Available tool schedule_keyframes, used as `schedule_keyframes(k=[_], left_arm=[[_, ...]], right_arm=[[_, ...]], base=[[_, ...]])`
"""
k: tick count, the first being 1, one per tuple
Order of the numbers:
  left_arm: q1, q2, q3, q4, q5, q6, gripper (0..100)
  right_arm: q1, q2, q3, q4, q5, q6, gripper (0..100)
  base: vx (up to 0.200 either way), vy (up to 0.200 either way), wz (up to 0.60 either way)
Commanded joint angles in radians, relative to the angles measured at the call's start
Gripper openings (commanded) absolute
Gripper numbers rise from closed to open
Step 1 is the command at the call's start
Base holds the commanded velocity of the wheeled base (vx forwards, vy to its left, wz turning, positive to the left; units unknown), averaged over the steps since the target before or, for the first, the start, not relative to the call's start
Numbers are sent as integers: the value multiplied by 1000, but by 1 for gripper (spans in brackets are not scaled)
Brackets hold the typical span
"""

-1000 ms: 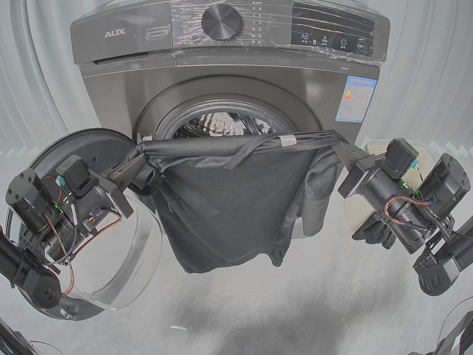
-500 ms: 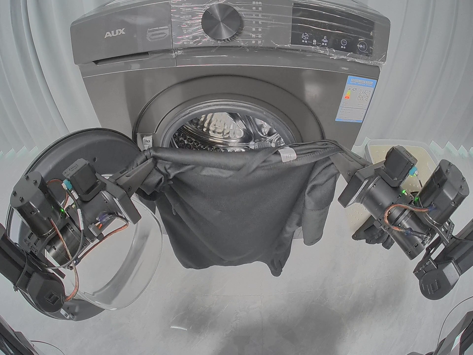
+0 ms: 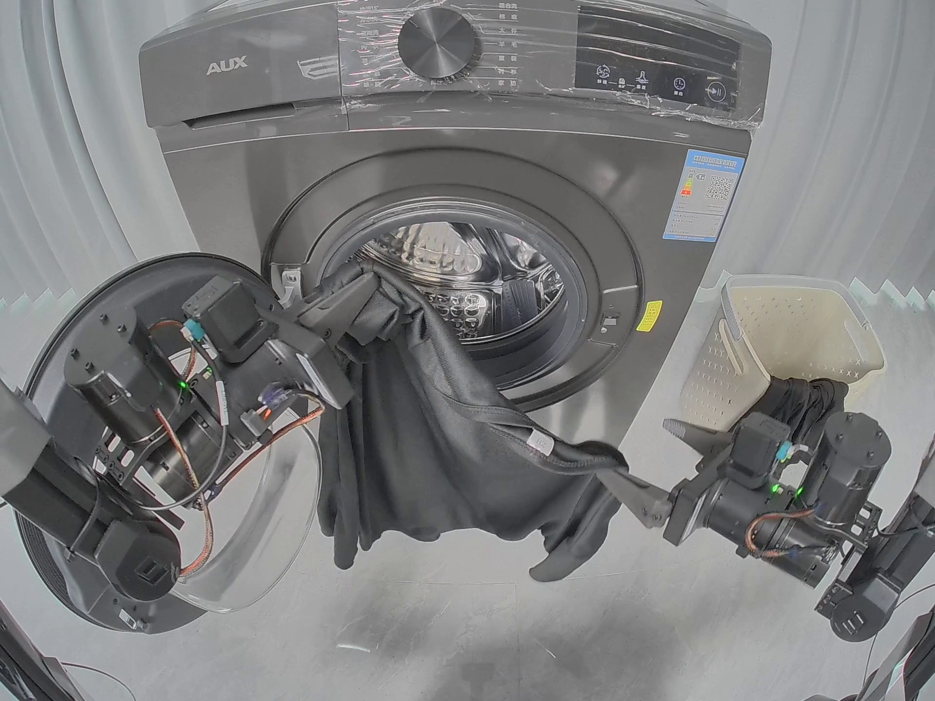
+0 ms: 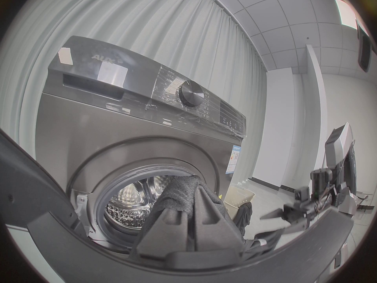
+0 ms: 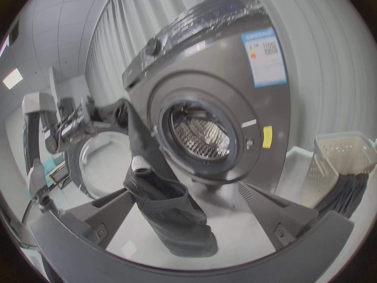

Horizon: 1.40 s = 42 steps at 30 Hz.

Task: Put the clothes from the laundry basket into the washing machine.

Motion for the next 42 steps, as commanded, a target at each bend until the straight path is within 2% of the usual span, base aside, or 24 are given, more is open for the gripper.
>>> schedule_keyframes(k=[1,5,7,12,16,20,21,23,29,36,42], left_arm=[[-29,52,-35,-1,13,0,0],[-46,51,-42,-1,14,0,0],[-52,48,-47,-1,14,0,0],[-56,43,-48,-1,14,-1,0],[-64,42,-50,-1,14,-1,0],[-66,45,-52,-1,14,0,0],[-66,45,-52,-1,14,0,0],[-66,46,-52,-1,14,-1,0],[-67,49,-53,-1,14,0,0],[-78,51,-53,-1,16,0,0],[-78,52,-56,-1,16,2,0]], right_arm=[[6,98,38,-2,29,-14,100],[31,141,-2,-2,40,-13,100],[72,155,3,-2,55,-10,100],[111,229,-22,-3,52,-14,100],[111,268,-89,-3,52,-11,100],[117,347,-272,-3,52,15,100],[117,347,-272,-3,52,15,100],[121,382,-335,-2,55,36,100],[151,460,-459,-3,43,29,100],[152,505,-536,-2,44,26,100],[187,525,-576,-2,46,18,100]], base=[[0,0,0],[0,0,0],[0,0,0],[0,0,0],[0,0,0],[0,0,0],[0,0,0],[0,0,0],[0,0,0],[0,0,0],[0,0,0]])
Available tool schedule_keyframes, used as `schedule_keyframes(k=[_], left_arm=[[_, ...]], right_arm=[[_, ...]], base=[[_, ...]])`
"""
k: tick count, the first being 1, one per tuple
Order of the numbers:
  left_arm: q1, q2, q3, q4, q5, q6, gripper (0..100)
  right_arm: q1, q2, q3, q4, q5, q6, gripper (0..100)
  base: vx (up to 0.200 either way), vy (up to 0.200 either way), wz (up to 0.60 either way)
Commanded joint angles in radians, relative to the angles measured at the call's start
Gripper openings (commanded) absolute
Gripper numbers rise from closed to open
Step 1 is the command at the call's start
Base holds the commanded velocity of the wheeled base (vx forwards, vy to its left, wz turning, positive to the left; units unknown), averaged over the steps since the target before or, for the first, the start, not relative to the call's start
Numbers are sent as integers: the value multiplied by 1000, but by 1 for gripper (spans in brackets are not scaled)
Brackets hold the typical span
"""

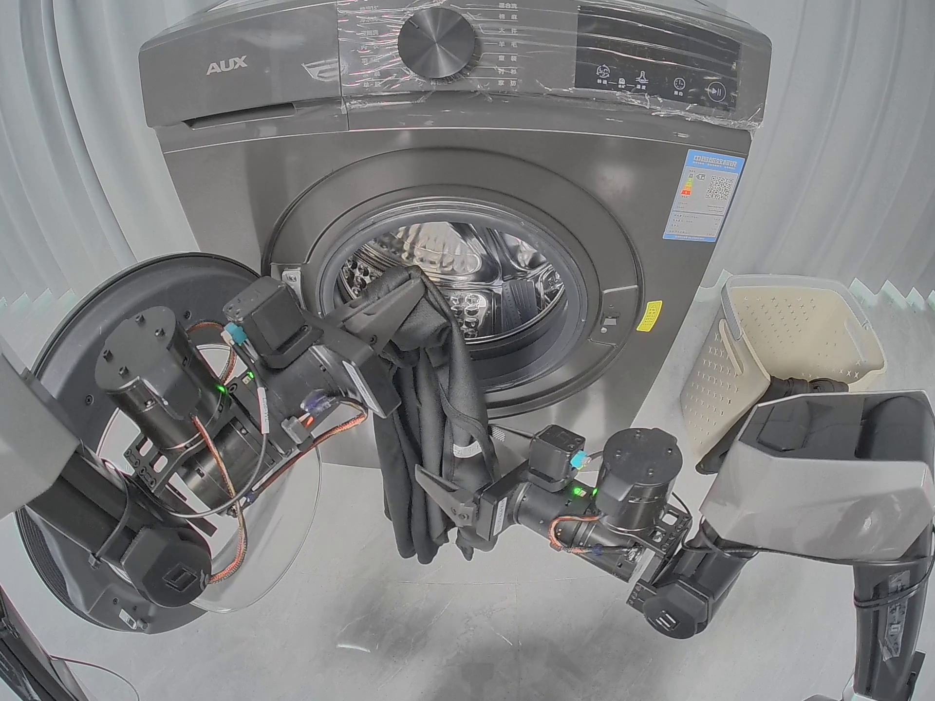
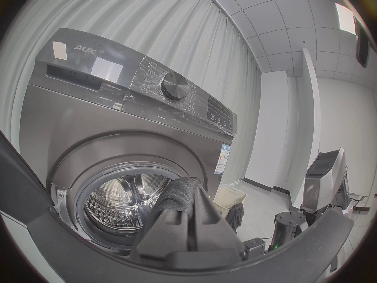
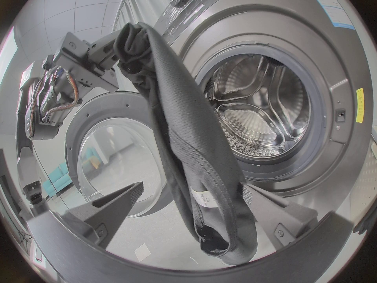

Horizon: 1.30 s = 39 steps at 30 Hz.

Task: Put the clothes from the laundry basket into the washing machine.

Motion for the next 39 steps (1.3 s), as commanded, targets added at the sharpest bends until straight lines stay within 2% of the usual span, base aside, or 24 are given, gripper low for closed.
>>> schedule_keyframes(k=[1,9,10,12,15,16,18,20,33,34,39], left_arm=[[0,2,-2,0,0,1,0],[-20,24,-32,0,43,4,0],[-22,33,-37,0,48,6,0],[-28,36,-48,0,49,4,0],[-28,36,-52,1,55,4,0],[-28,36,-55,1,62,4,0],[-27,38,-57,0,68,1,0],[-27,38,-57,0,69,-1,0],[-27,36,-52,0,71,-5,0],[-27,35,-51,0,71,-5,0],[-19,30,-37,0,69,-5,0]], right_arm=[[19,31,-27,0,2,-1,100],[20,106,-148,30,-5,-18,100],[16,135,-197,66,-23,-38,100],[17,143,-234,109,-46,-40,100],[24,155,-278,150,-57,-40,100],[22,173,-304,162,-71,-41,100],[17,216,-367,182,-126,-46,100],[14,258,-418,188,-155,-49,100],[14,328,-514,192,-170,-49,100],[14,334,-519,192,-172,-49,0],[13,344,-530,188,-181,-43,0]], base=[[0,0,0],[0,0,0],[0,0,0],[0,0,0],[0,0,0],[0,0,0],[0,0,0],[0,0,0],[0,0,0],[0,0,0],[0,0,0]])
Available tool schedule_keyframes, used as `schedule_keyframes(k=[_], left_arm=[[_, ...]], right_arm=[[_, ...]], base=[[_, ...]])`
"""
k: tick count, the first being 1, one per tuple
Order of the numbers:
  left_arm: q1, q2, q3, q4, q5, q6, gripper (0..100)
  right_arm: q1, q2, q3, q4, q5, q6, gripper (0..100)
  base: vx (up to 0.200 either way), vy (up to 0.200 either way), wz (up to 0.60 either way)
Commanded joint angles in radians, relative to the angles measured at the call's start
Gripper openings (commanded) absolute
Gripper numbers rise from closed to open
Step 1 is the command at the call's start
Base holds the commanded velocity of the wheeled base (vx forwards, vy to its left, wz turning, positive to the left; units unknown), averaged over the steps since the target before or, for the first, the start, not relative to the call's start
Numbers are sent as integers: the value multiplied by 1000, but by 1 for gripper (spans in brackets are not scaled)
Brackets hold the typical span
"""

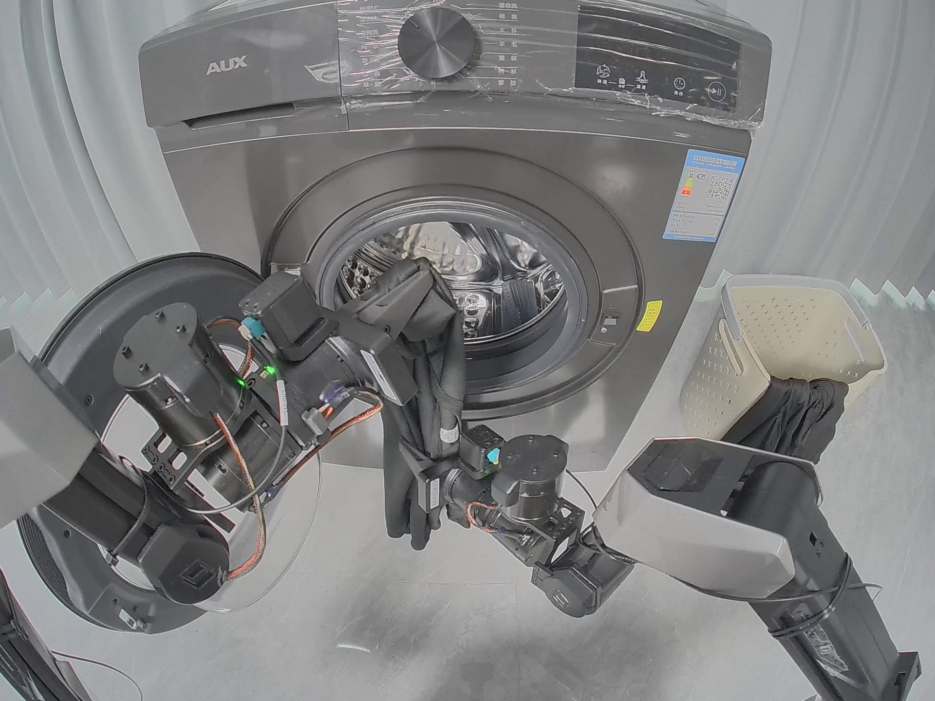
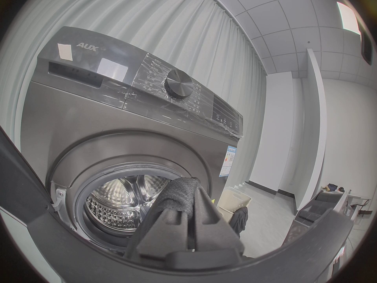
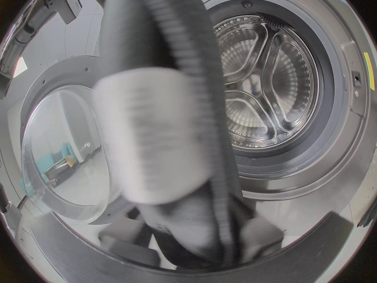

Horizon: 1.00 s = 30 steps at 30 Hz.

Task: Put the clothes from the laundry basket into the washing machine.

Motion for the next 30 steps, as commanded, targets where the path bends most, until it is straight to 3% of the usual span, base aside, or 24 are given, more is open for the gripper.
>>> schedule_keyframes(k=[1,7,15,22,27,30], left_arm=[[8,-4,11,0,0,0,0],[35,-4,56,-2,-2,1,0],[118,-1,142,0,-13,12,0],[114,56,232,-2,-19,17,0],[104,118,272,-3,-20,56,0],[103,151,293,-3,-20,66,0]], right_arm=[[-3,14,-7,-5,-1,3,0],[-26,-3,15,-11,-4,6,0],[-118,-184,160,-5,-6,2,0],[-175,-310,213,1,7,-7,0],[-170,-351,211,7,7,-18,0],[-164,-360,213,10,7,-17,0]], base=[[0,0,0],[0,0,0],[0,0,0],[0,0,0],[0,0,0],[0,0,0]])
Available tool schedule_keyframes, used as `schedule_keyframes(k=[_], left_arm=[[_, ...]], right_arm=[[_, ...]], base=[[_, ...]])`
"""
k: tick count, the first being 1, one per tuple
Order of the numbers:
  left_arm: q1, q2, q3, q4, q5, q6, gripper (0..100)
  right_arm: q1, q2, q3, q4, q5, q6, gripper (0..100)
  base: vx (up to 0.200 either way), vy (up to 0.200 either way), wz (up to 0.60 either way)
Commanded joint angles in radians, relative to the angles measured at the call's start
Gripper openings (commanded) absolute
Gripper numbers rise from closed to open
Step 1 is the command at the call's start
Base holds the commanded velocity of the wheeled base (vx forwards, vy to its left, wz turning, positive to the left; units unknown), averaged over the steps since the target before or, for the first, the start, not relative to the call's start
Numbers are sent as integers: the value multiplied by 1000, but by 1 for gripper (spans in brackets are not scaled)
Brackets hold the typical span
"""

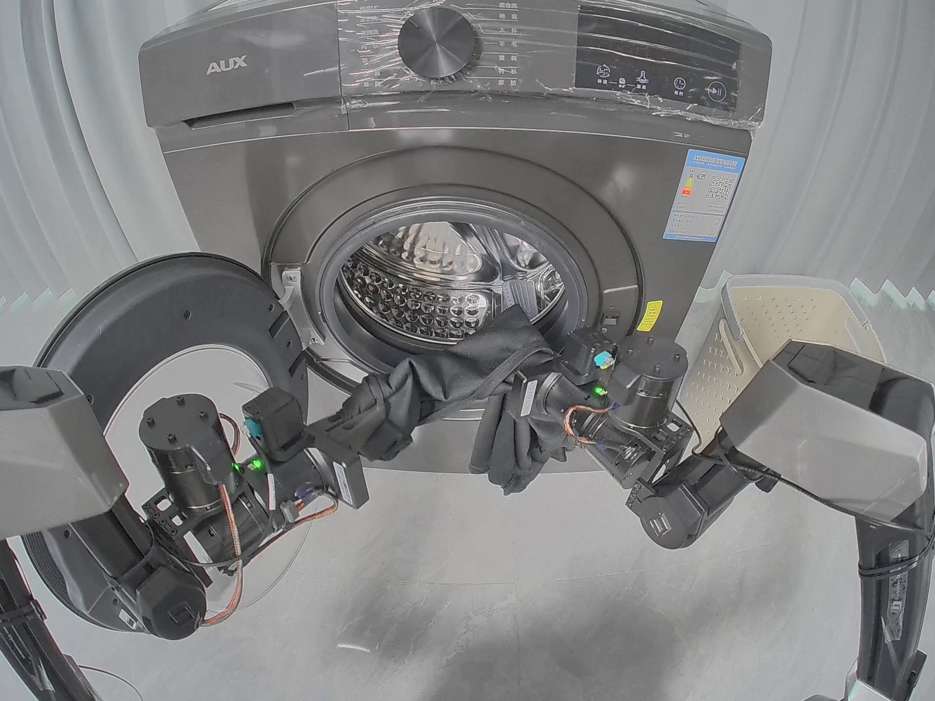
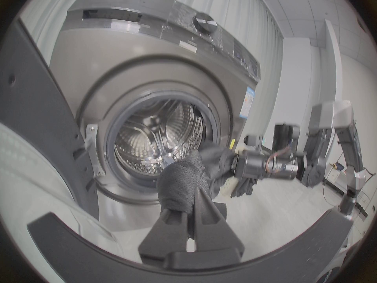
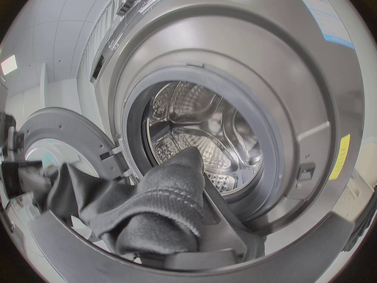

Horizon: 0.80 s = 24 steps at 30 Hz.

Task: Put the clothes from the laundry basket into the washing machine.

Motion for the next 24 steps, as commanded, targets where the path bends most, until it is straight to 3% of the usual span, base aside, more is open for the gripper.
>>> schedule_keyframes(k=[1,6,7,12,16,24], left_arm=[[-5,75,41,-1,-1,7,0],[-17,83,71,-1,-40,9,0],[-17,83,71,-1,-40,9,100],[-42,69,160,-3,-53,13,100],[-56,61,227,-3,-113,45,100],[-54,66,202,-3,-115,48,100]], right_arm=[[4,-54,4,2,0,0,0],[5,-54,2,0,0,0,0],[5,-54,2,0,0,0,0],[-12,-54,2,2,2,0,0],[-42,-54,2,-1,9,-3,0],[-33,-74,22,-18,17,-3,0]], base=[[0,0,0],[0,0,0],[0,0,0],[0,0,0],[0,0,0],[0,0,0]])
